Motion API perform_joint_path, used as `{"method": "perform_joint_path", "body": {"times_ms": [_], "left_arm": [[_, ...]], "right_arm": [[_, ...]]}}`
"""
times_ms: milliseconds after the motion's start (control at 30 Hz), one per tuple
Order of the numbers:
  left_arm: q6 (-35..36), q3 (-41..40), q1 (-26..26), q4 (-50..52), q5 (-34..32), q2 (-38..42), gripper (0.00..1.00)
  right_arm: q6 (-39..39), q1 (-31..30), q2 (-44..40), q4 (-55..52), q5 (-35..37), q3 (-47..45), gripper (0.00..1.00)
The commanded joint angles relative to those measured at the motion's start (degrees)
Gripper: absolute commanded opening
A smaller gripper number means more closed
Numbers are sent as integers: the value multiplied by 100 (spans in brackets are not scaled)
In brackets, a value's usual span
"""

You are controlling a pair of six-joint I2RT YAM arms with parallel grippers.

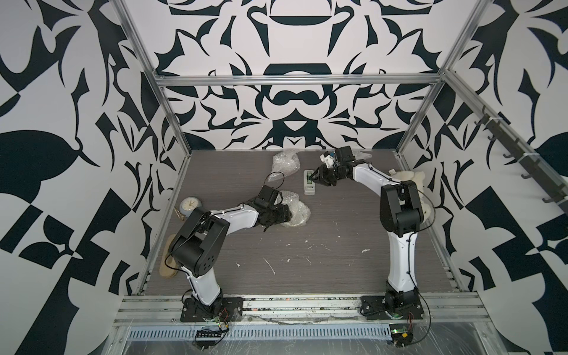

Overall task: Wrap bowls in bubble wrap
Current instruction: Tear off the tape using the Tape Cutter.

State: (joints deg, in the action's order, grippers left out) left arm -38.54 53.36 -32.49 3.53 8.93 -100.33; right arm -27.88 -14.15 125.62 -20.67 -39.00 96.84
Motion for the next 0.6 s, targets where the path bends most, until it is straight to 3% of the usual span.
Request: {"method": "perform_joint_path", "body": {"times_ms": [0, 567], "left_arm": [[40, -202, 40, 504, -248, -224, 72], [31, -260, 41, 491, -303, -192, 72]], "right_arm": [[106, -48, 96, -93, -81, 260, 35], [-253, -52, 624, 324, -575, 346, 35]]}}
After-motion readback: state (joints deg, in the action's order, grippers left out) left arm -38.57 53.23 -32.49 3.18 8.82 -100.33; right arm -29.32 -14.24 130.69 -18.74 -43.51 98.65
